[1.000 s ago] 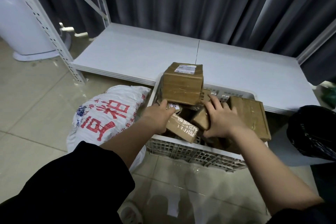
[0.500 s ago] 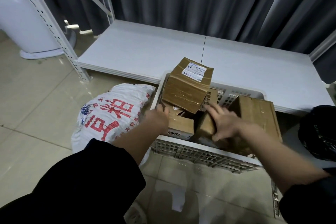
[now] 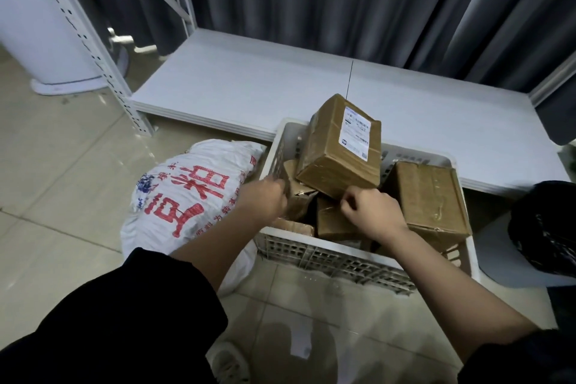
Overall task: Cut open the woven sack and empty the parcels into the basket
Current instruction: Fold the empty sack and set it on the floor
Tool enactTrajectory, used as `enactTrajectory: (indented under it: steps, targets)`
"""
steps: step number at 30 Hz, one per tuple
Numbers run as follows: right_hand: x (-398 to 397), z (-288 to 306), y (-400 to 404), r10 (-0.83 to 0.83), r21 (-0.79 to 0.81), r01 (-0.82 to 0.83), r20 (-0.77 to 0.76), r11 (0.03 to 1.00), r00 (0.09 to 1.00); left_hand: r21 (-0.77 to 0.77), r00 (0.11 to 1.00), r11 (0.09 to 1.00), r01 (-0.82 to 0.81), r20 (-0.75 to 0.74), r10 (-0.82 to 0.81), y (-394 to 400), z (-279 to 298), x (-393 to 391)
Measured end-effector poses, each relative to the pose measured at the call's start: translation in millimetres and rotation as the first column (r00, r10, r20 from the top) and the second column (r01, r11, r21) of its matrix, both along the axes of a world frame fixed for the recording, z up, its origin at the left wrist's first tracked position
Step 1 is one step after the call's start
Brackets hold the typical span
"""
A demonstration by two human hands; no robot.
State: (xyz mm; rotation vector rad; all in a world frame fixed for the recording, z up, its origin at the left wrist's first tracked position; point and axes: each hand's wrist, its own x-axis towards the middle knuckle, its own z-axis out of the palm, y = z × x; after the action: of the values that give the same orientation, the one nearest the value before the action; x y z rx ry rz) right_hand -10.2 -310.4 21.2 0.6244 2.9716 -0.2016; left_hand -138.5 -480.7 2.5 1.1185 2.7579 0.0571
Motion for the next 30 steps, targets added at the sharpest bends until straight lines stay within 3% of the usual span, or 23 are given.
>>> enactTrajectory:
  steps: [5, 7, 11, 13, 17, 20, 23, 27, 30]
  targets:
    - [-14.5, -1.9, -36.8, 0.075, -0.141, -0.075, -0.002, 0.987, 0.997, 0.092, 0.976, 0.972, -0.217, 0.018, 0.216, -44.9, -3.6, -27.4]
    - [-23.5, -3.3, -54.7, 0.11, -0.19, -0.11, -0.01, 0.976, 0.994, 0.014, 0.932, 0.934, -0.357, 0.065, 0.356, -67.1, -12.4, -39.0]
    - [-42.7, -15.8, -88.8, 0.117, -0.256, -0.12, -0.029, 0.959, 0.993, -0.141, 0.703, 0.738, -0.659, 0.231, 0.672, -112.7, -43.0, -45.9]
    - [-49.5, -25.7, -102.6, 0.129, -0.301, -0.129, -0.018, 0.945, 0.991, -0.196, 0.629, 0.678, -0.709, 0.259, 0.733, -130.5, -64.4, -44.2]
    - [-54.2, -49.4, -122.4, 0.159, -0.354, -0.162, -0.036, 0.921, 0.987, -0.147, 0.631, 0.659, -0.737, 0.198, 0.75, -147.1, -108.4, -44.5]
    - [-54.6, -60.2, -125.9, 0.179, -0.372, -0.177, -0.028, 0.911, 0.983, -0.132, 0.69, 0.701, -0.701, 0.124, 0.713, -153.4, -128.7, -50.2]
    - [-53.7, -59.5, -120.3, 0.19, -0.376, -0.185, -0.025, 0.908, 0.982, -0.093, 0.716, 0.734, -0.673, 0.167, 0.678, -160.0, -135.6, -60.0]
    - [-53.8, -48.3, -109.7, 0.189, -0.356, -0.185, -0.024, 0.916, 0.982, 0.003, 0.811, 0.815, -0.58, 0.098, 0.577, -156.6, -112.8, -77.8]
    - [-53.9, -32.2, -103.6, 0.187, -0.369, -0.178, -0.011, 0.912, 0.982, 0.13, 0.766, 0.757, -0.641, 0.16, 0.622, -154.6, -57.4, -96.0]
